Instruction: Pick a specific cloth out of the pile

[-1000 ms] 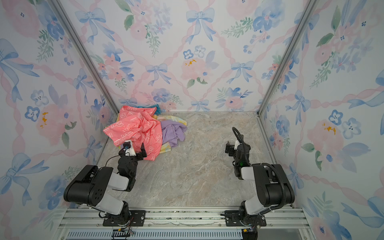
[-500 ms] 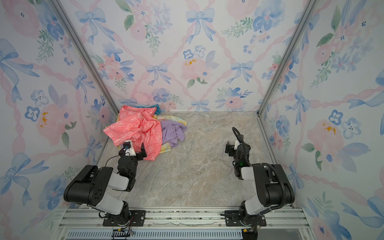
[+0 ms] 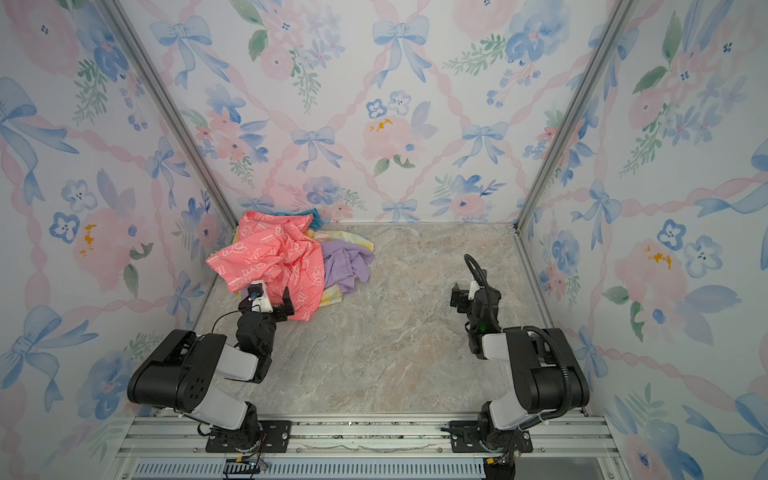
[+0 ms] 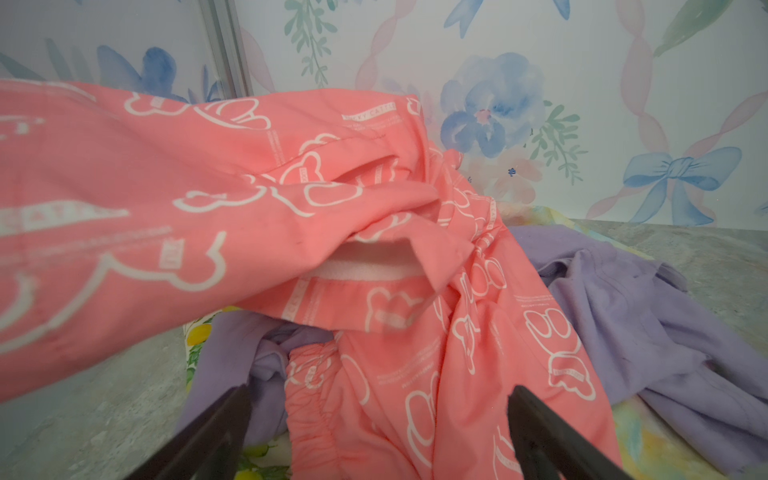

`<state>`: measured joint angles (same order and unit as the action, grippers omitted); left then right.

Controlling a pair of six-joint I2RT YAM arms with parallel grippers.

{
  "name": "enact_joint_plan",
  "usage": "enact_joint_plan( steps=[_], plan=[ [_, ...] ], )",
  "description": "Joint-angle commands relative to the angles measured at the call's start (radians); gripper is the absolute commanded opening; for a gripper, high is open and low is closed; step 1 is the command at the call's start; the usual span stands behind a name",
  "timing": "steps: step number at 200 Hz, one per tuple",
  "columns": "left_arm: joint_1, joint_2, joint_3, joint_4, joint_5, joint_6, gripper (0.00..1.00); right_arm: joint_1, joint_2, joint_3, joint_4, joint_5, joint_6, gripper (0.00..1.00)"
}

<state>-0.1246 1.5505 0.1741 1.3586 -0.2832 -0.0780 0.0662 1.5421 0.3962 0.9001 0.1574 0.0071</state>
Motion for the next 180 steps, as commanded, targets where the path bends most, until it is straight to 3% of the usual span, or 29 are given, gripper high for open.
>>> enact_joint_plan(
  steps=[1, 76, 130, 158, 180],
  plan=[
    [-0.007, 0.006, 0.017, -0.009, -0.013, 0.014, 0.98, -0.008, 0.006, -0.005, 0.006, 0.002, -0.001, 0.97],
    [-0.034, -0.038, -0.034, 0.043, 0.008, 0.047, 0.97, 0.002, 0.0, -0.046, 0.08, 0.072, 0.012, 0.97],
    [-0.057, -0.145, -0.032, -0.054, -0.028, 0.055, 0.97, 0.03, -0.003, -0.159, 0.297, 0.111, -0.01, 0.97],
    [-0.111, -0.192, -0.01, -0.143, -0.071, 0.081, 0.97, 0.077, 0.016, -0.217, 0.445, 0.19, -0.048, 0.97],
    [-0.205, -0.22, -0.001, -0.168, -0.14, 0.16, 0.97, 0.089, -0.007, -0.244, 0.479, 0.247, -0.046, 0.97]
  ],
)
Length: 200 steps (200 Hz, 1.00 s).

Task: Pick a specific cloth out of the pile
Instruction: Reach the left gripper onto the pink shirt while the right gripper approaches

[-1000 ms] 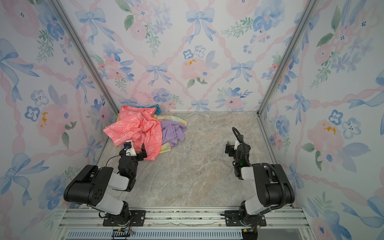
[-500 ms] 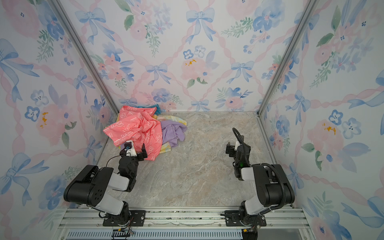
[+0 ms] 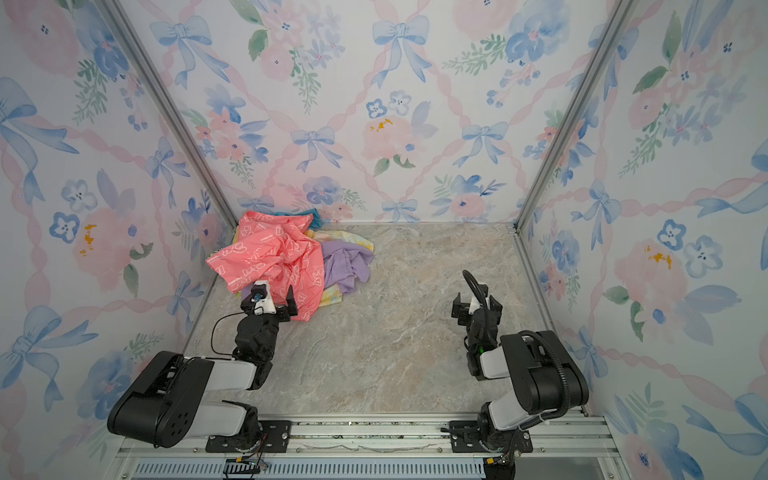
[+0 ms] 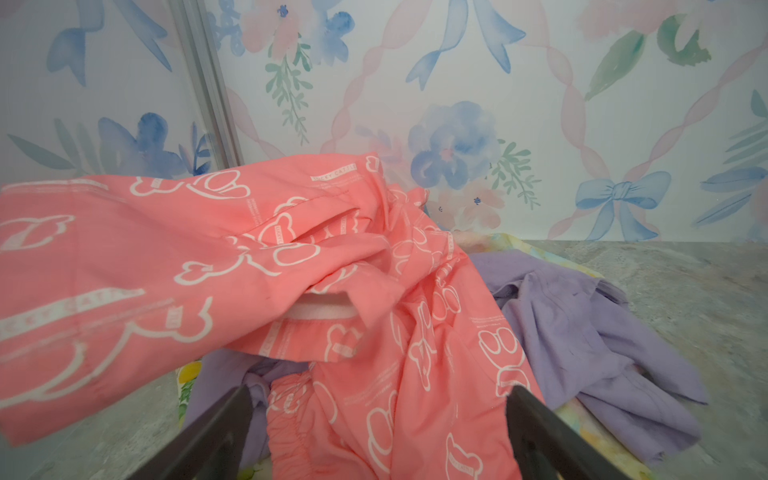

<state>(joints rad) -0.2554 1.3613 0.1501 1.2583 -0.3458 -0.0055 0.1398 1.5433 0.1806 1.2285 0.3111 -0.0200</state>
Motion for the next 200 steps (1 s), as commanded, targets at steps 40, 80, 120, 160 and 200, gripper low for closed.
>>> enact_joint_plan(
  steps=[40, 80, 120, 160, 200],
  plan=[
    [-0.163, -0.111, 0.065, -0.141, -0.14, 0.115, 0.98, 0.043, -0.151, -0.026, 0.002, 0.181, -0.012, 0.97],
    [-0.21, -0.161, 0.172, -0.293, -0.184, 0.101, 0.98, 0.061, -0.326, 0.087, -0.409, 0.221, 0.033, 0.97],
    [-0.215, -0.193, 0.287, -0.475, -0.181, 0.005, 0.98, 0.138, -0.459, 0.217, -0.703, 0.28, 0.073, 0.97],
    [-0.207, -0.158, 0.391, -0.611, -0.176, -0.061, 0.98, 0.259, -0.492, 0.379, -0.917, 0.333, 0.167, 0.97],
    [-0.197, -0.139, 0.449, -0.705, -0.148, -0.118, 0.98, 0.41, -0.352, 0.609, -1.065, 0.367, 0.269, 0.97]
  ],
)
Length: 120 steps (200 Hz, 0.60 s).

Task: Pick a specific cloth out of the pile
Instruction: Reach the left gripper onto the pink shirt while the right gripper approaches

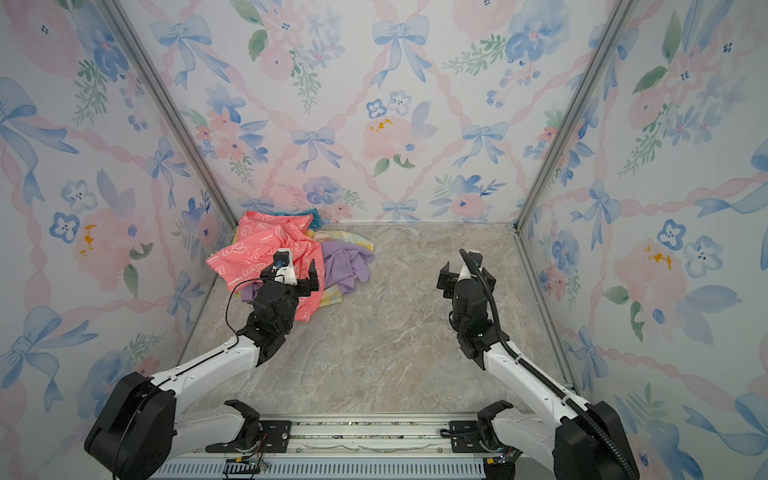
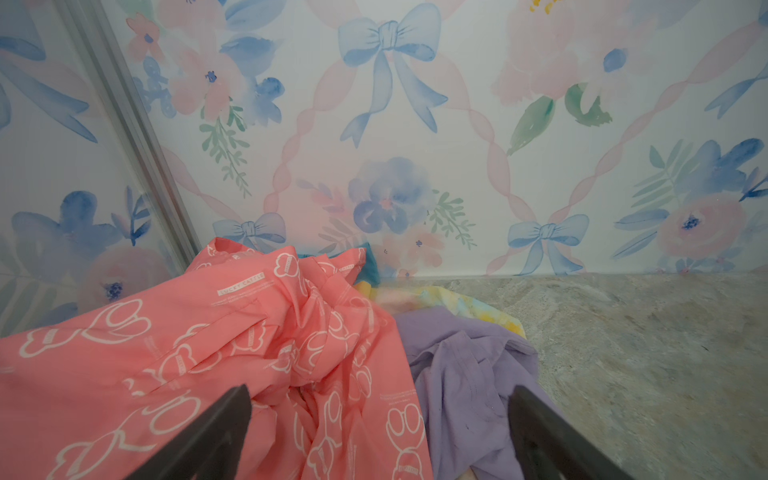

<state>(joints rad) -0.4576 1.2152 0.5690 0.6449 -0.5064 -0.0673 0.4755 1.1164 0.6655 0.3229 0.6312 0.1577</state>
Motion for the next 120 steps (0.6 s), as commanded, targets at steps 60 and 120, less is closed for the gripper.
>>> enact_joint_plan(
  steps=[60, 120],
  plan=[
    [0.015, 0.029, 0.106, -0.222, 0.018, -0.082, 0.98, 0.192, 0.354, 0.36, -0.251, -0.144, 0.273, 0.97],
    [0.098, 0.094, 0.218, -0.355, 0.123, -0.174, 0.98, 0.261, 0.569, 0.527, -0.282, -0.287, 0.362, 0.98]
  ],
)
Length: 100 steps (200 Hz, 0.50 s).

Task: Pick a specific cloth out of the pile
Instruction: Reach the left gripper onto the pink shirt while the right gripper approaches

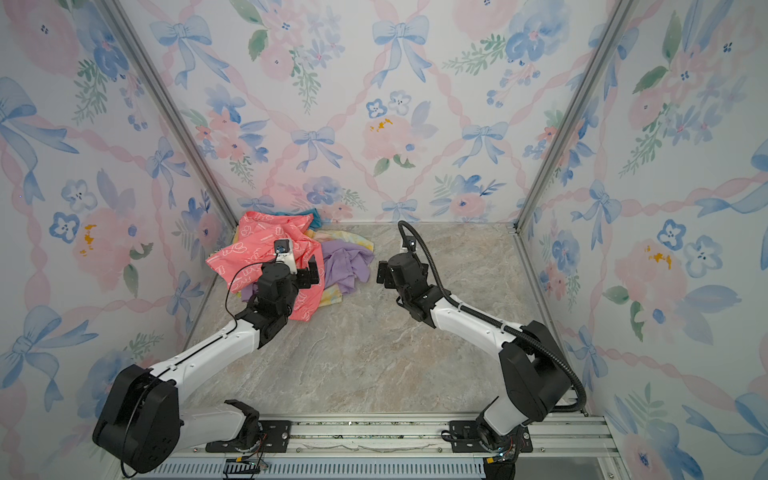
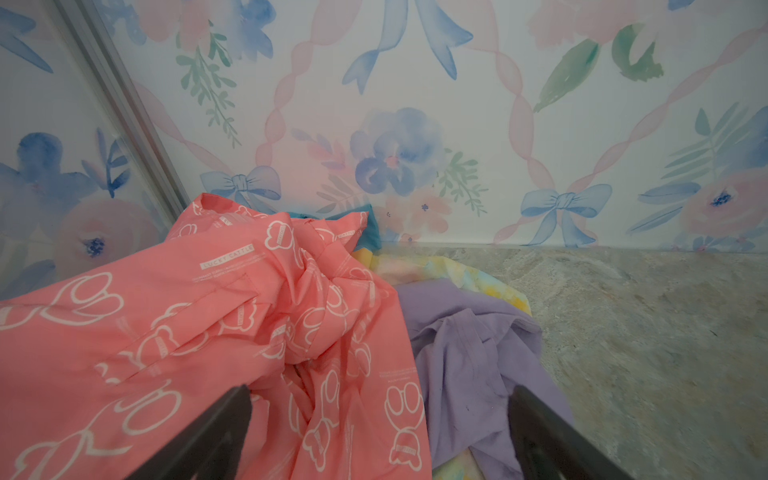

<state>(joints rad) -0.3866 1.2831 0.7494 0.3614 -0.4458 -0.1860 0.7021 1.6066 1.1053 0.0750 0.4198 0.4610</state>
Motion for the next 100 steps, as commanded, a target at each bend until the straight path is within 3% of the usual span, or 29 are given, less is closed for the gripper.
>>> enact_joint_plan(
  steps=[1, 61, 100],
  plan=[
    [0.029, 0.026, 0.038, -0.072, 0.065, -0.057, 0.98, 0.036, 0.083, 0.091, -0.035, -0.077, 0.061, 0.98],
    [0.069, 0.071, 0.095, -0.155, 0.095, -0.076, 0.96, 0.081, 0.273, 0.285, -0.033, -0.144, 0.099, 0.99],
    [0.006, 0.079, 0.119, -0.22, 0.041, -0.069, 0.95, 0.076, 0.278, 0.287, -0.026, -0.147, 0.122, 0.98]
  ],
)
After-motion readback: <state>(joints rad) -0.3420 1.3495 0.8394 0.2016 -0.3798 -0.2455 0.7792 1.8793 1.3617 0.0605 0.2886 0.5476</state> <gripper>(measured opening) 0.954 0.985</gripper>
